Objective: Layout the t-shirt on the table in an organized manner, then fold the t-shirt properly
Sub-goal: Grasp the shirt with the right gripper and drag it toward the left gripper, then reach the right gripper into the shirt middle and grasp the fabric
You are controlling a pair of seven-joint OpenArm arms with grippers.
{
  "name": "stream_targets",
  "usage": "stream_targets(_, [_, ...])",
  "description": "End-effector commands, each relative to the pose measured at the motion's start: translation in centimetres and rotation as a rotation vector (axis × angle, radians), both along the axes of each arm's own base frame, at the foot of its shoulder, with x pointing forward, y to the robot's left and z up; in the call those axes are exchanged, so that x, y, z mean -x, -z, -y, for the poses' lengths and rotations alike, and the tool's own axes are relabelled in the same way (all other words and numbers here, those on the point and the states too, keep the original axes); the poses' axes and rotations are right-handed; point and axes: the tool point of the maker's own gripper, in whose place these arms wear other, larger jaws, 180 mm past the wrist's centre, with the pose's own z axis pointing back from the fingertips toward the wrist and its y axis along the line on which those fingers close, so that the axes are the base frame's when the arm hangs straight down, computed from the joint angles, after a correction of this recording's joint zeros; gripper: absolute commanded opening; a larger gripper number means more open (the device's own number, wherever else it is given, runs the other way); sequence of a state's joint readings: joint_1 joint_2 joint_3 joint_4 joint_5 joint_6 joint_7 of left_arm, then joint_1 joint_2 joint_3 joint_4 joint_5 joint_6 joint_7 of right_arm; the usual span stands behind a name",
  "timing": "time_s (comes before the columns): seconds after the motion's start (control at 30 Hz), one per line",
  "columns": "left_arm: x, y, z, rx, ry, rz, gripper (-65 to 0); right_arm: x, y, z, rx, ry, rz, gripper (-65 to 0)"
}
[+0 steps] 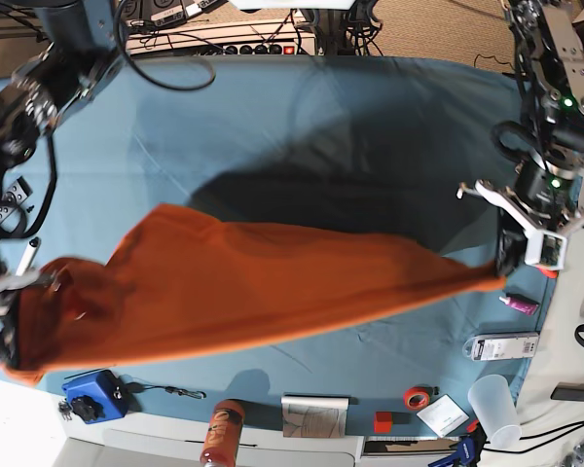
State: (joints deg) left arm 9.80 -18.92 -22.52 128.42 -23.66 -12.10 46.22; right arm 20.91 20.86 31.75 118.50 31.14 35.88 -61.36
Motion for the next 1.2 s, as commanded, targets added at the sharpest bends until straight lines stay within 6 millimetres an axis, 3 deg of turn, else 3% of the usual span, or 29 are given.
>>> stream_targets(0.0, [-0.4, -1.7, -0.6, -0.028, -0.009, 0.057, -65.0, -0.3, -2.5, 0.6, -0.007, 0.003, 0.073, -65.0])
stream_targets(0.23, [-1.1, -6.7, -4.4, -0.094, -0.091, 0.188, -65.0, -3.1, -5.9, 2.2, -0.150, -0.045, 0.132, -65.0])
stream_targets(0.33, [-0.7, -7.8, -5.2, -0.102, -0.083, 0.205, -65.0, -3.4, -5.8, 1.9, -0.179, -0.074, 0.119, -65.0])
stream_targets(0.47, [-0.5, -7.8, -4.8, -0.089, -0.047, 0.190, -65.0, -3.3, -4.5, 0.9, -0.189, -0.125, 0.055, -65.0])
stream_targets(0.63, [0.9, -6.5, -3.4, -0.064, -0.031, 0.147, -65.0, -2.1, -1.6, -0.6, -0.156, -0.173, -0.024, -65.0])
stream_targets(0.8, [3.2, -2.4, -2.9, -0.030, -0.038, 0.015, -65.0, 1.2, 0.6, -2.5, -0.103, -0.194, -0.051, -65.0])
stream_targets(0.93, [5.0, 0.4, -3.1, 0.004, -0.083, -0.089, -65.0, 3.4, 4.6, -5.8, -0.050, -0.261, -0.151, -65.0])
stream_targets(1.03, [5.3, 0.9, -2.9, 0.023, -0.088, -0.100, -65.0, 3.4, 8.0, -8.4, -0.081, -0.322, -0.244, -65.0])
stream_targets(1.17, [5.3, 0.9, -3.0, 0.019, -0.091, -0.101, -65.0, 1.8, 11.9, -11.9, -0.088, -0.378, -0.332, -65.0])
